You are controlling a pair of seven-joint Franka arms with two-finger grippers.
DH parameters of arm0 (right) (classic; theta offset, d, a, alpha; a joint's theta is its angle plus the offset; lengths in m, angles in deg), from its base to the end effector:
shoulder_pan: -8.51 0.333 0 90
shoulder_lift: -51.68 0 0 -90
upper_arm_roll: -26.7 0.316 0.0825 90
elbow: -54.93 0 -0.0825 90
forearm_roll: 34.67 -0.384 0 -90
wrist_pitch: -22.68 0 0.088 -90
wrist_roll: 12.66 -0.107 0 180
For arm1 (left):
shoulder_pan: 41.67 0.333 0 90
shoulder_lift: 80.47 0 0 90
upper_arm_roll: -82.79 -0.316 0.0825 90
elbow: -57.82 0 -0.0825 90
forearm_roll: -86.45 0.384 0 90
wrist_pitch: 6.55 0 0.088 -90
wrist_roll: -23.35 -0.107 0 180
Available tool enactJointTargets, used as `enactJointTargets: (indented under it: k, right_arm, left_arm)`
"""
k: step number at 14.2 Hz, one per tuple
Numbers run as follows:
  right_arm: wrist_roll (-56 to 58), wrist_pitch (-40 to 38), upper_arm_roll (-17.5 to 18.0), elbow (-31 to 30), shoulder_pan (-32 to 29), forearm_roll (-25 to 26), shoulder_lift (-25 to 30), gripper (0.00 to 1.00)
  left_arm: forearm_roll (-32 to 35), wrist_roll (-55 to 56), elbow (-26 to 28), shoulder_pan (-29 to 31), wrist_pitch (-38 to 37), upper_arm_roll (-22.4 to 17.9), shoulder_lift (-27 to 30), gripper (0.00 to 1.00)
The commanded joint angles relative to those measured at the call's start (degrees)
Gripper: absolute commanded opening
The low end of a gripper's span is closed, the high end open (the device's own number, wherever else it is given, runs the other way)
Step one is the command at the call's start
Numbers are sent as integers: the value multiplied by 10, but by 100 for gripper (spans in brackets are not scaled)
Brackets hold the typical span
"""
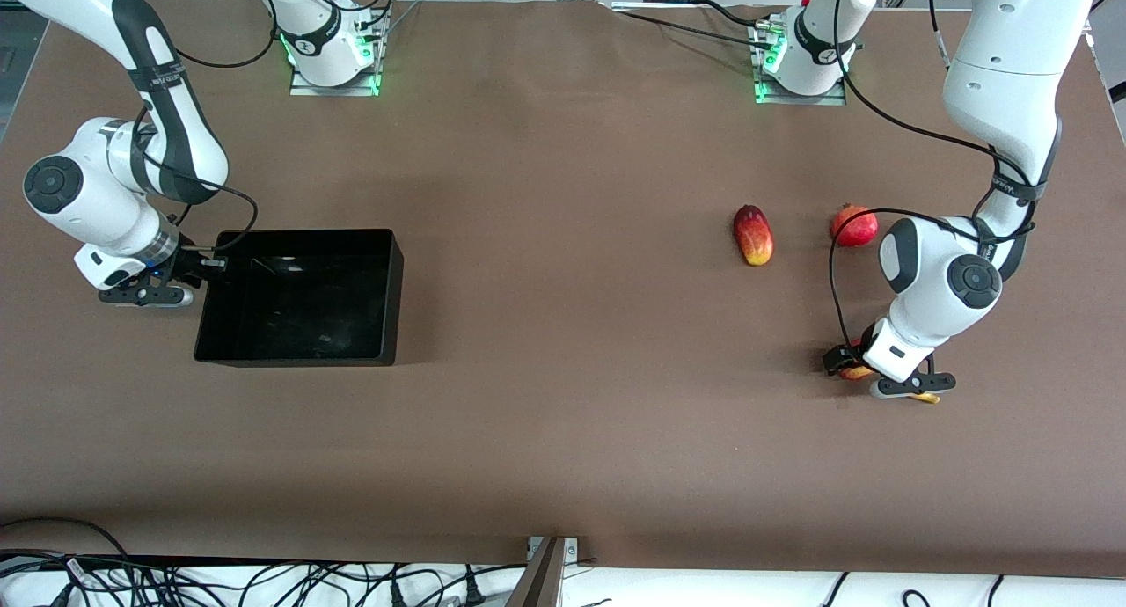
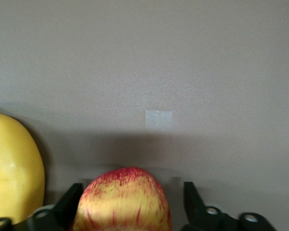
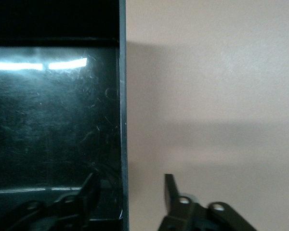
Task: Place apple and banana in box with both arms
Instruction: 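Grasp the small apple with the left gripper while the right gripper grips the box wall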
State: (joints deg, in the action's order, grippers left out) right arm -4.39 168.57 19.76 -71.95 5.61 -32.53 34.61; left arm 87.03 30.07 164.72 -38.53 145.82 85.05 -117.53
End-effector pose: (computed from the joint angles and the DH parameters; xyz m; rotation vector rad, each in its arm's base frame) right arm 0.5479 -0.0947 0.2462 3.0795 0.0140 0.0402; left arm 0.6516 0.0113 0.1808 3.1011 0.2077 0.2276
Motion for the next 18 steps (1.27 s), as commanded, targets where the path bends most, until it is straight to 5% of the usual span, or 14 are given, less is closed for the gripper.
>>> enactJointTargets:
  k: [1,7,9,13,18]
  right_arm:
    - [12,7,-3,0,-1,1,-3,3]
    - [5,-16,8,36,1,-2,7,0]
    - [-3,-101,29,86,1,-8,18,0]
    - [-84,-300,95,215,9,-20,21,0]
    - [-204,-318,106,260,132,-21,15,0]
  left_arm:
    - [2,11,8,-1,10,-2,5,0]
    - [13,10,9,-1,10,-2,5,0]
    - [13,8,21,-1,1,-2,22,0]
    - [13,36,23,-20,-131,9,109,0]
    - [12,168,15,-65,-226,45,182,0]
